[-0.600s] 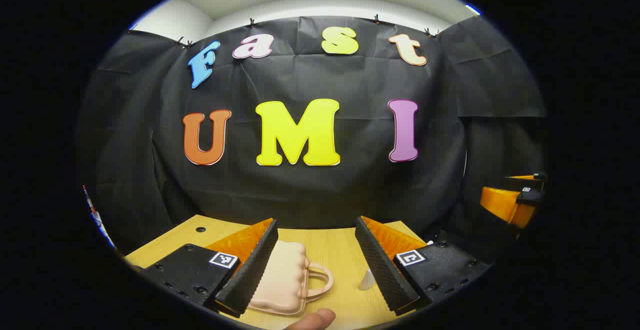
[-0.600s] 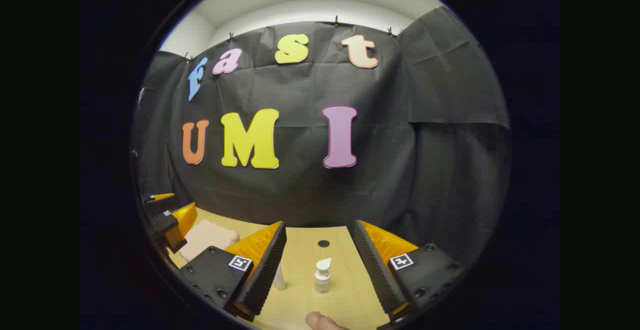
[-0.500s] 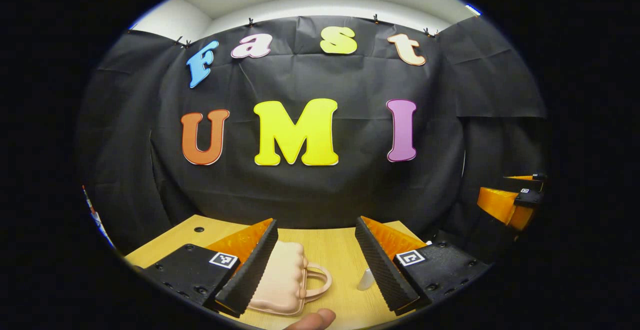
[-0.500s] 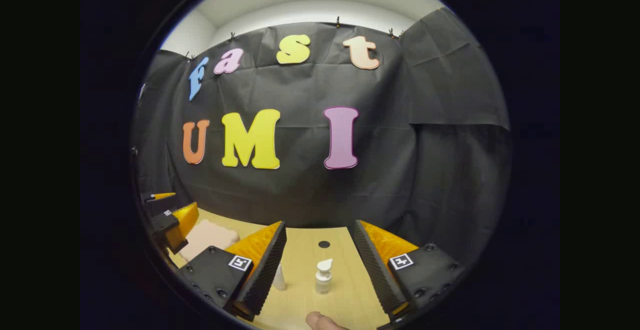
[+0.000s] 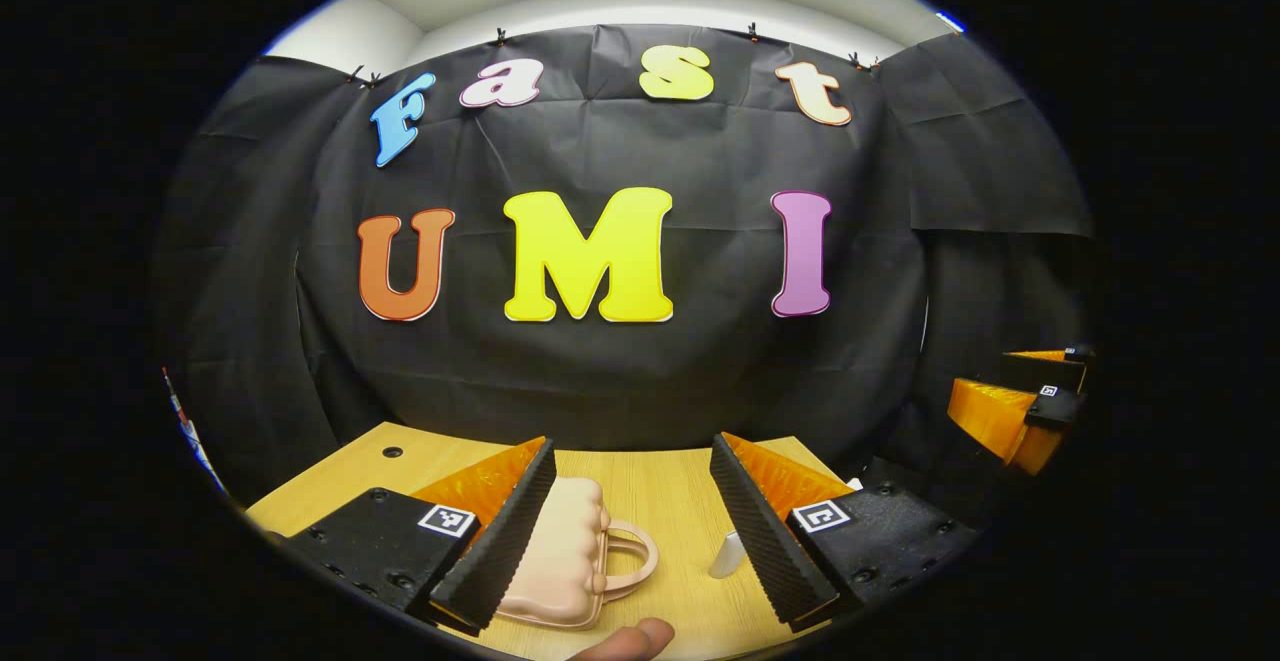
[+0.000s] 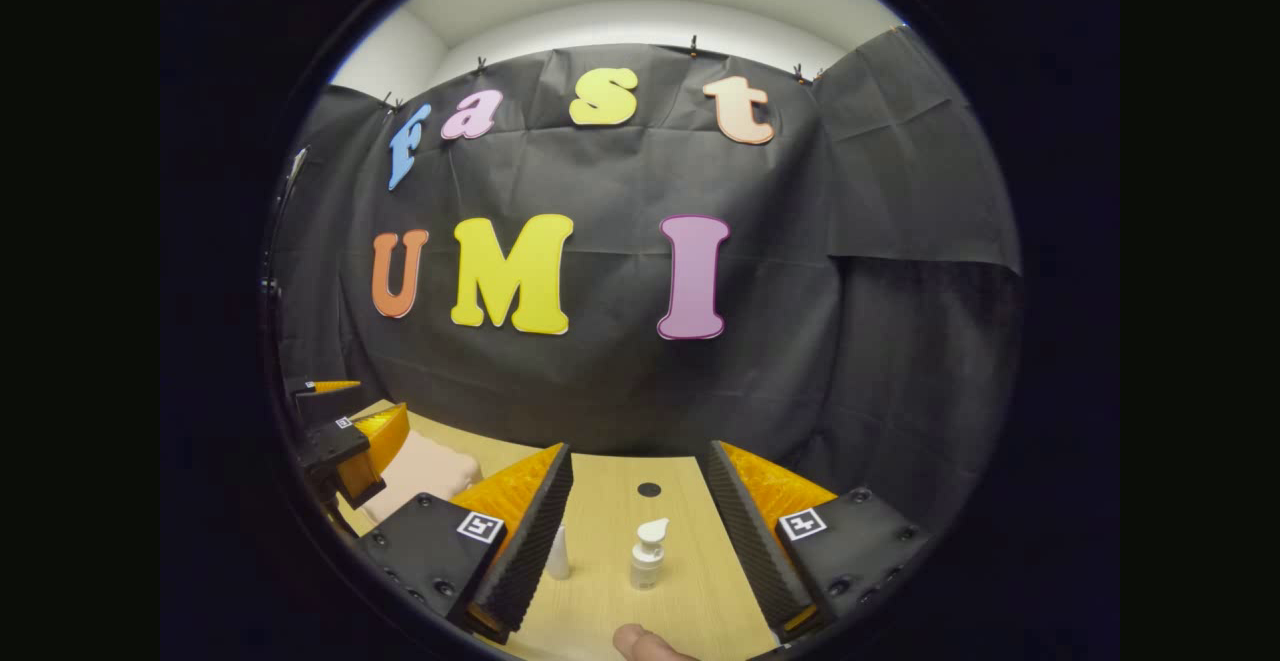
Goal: First open the suitcase, pack the skin care products into it, and then close the suitcase.
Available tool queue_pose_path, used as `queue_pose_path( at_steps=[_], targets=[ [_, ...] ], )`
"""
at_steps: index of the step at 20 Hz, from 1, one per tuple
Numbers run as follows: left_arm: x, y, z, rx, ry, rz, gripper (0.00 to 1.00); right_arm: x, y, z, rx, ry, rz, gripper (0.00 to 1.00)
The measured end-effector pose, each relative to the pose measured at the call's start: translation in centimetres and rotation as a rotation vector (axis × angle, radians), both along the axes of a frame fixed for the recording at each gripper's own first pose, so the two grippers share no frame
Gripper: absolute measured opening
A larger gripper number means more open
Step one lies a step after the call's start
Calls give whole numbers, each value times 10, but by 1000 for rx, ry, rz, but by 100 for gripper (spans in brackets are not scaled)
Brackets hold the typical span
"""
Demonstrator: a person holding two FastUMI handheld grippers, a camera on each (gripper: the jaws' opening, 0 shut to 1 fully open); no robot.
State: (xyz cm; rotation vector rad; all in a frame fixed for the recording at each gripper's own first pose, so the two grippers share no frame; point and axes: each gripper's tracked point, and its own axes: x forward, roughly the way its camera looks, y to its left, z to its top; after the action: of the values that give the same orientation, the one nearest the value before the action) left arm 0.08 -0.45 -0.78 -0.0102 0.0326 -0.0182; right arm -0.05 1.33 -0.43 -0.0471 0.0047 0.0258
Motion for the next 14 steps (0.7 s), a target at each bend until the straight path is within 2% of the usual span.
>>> queue_pose_path(
  at_steps=[7, 10, 14],
  targets=[
    [2, 0, -12, 27, 13, 7, 99, 1, 4, 1, -14, -5, 16, 81],
    [7, 5, -29, 122, -9, 20, 99, 1, -4, 2, -43, -23, 6, 81],
    [21, 11, -87, 300, 31, -5, 99, -6, -9, -5, -40, 6, 27, 81]
  ],
)
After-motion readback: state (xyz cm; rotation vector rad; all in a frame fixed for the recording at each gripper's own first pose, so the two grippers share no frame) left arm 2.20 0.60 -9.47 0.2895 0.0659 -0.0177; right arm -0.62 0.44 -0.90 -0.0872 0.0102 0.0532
